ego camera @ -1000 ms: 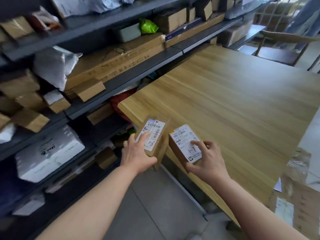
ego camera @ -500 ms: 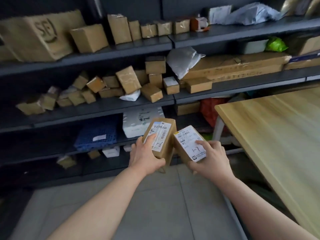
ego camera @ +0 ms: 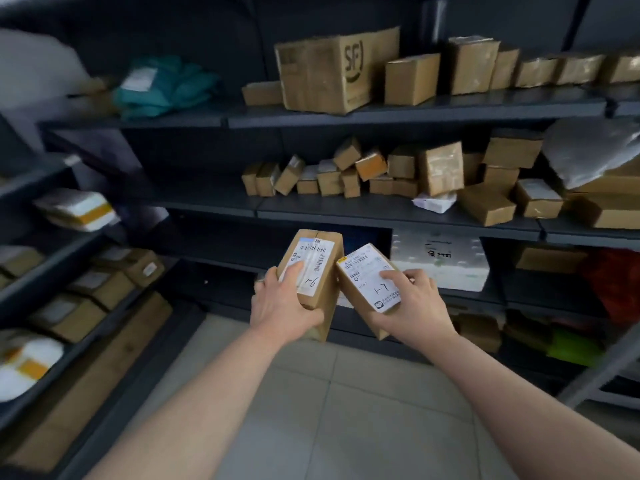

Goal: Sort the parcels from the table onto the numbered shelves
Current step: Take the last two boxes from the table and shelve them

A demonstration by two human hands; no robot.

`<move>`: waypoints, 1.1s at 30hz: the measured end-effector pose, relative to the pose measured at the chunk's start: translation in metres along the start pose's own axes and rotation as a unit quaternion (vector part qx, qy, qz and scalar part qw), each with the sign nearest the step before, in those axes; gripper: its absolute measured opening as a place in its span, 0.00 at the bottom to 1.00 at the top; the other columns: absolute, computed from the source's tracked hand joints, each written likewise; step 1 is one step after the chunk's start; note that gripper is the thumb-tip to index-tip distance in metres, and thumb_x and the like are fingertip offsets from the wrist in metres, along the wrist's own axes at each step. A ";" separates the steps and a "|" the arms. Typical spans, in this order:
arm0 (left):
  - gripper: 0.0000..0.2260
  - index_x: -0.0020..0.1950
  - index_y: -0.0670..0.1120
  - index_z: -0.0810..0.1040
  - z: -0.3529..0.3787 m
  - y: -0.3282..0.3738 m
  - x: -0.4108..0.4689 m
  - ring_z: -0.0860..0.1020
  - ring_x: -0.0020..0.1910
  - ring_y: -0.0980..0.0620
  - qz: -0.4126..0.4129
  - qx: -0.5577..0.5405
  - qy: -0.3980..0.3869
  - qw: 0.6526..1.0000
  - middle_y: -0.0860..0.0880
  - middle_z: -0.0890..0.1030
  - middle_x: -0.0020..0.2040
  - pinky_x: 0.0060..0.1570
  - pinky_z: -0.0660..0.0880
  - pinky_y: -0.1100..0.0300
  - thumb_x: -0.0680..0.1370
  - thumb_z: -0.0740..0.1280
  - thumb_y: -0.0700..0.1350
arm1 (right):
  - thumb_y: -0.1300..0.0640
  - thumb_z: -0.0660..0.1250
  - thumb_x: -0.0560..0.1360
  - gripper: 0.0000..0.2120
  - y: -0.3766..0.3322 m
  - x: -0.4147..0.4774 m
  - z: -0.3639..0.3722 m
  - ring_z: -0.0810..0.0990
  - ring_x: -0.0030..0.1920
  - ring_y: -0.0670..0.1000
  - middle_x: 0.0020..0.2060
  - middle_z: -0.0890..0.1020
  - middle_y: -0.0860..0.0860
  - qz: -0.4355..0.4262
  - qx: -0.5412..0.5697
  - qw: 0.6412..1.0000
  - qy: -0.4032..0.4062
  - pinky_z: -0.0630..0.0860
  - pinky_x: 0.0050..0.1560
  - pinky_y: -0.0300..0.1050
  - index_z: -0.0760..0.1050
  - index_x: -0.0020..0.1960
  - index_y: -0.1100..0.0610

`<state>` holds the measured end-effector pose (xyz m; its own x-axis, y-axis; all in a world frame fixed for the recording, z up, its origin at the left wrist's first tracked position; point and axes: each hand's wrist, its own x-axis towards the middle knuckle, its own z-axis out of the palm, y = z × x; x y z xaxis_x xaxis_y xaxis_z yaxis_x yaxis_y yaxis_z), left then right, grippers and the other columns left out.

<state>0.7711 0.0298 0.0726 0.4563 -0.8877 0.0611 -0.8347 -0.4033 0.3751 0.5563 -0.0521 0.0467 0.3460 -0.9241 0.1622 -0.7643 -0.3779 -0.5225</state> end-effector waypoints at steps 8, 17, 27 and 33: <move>0.44 0.73 0.61 0.54 -0.061 -0.103 0.011 0.65 0.59 0.45 -0.142 -0.003 0.074 0.987 0.49 0.63 0.67 0.58 0.70 0.51 0.60 0.70 0.61 | 0.39 0.69 0.62 0.37 -0.101 0.072 0.060 0.62 0.63 0.50 0.64 0.64 0.48 -0.118 0.029 0.990 -0.065 0.70 0.57 0.48 0.64 0.70 0.42; 0.44 0.75 0.59 0.56 -0.109 -0.177 0.055 0.65 0.63 0.44 -0.294 0.029 0.142 0.945 0.47 0.64 0.67 0.61 0.69 0.49 0.61 0.70 0.62 | 0.39 0.69 0.63 0.37 -0.201 0.179 0.126 0.62 0.62 0.50 0.64 0.63 0.47 -0.234 0.092 0.960 -0.124 0.71 0.55 0.47 0.64 0.70 0.43; 0.44 0.75 0.59 0.54 -0.153 -0.217 0.135 0.64 0.63 0.44 -0.374 0.051 0.187 0.907 0.47 0.64 0.67 0.57 0.69 0.50 0.62 0.69 0.60 | 0.38 0.69 0.63 0.37 -0.294 0.286 0.177 0.63 0.62 0.50 0.63 0.64 0.47 -0.326 0.119 0.924 -0.162 0.70 0.52 0.45 0.65 0.70 0.43; 0.44 0.74 0.60 0.54 -0.183 -0.261 0.179 0.64 0.64 0.43 -0.384 0.068 0.208 0.897 0.46 0.63 0.69 0.58 0.68 0.48 0.62 0.70 0.60 | 0.39 0.69 0.63 0.37 -0.351 0.323 0.216 0.64 0.63 0.50 0.63 0.64 0.47 -0.350 0.136 0.911 -0.172 0.69 0.54 0.45 0.65 0.70 0.43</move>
<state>1.1272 0.0164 0.1550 0.9648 -0.1881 0.1838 -0.2420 -0.9088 0.3400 1.0539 -0.2057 0.1017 0.8826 -0.3724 0.2871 -0.1450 -0.7963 -0.5873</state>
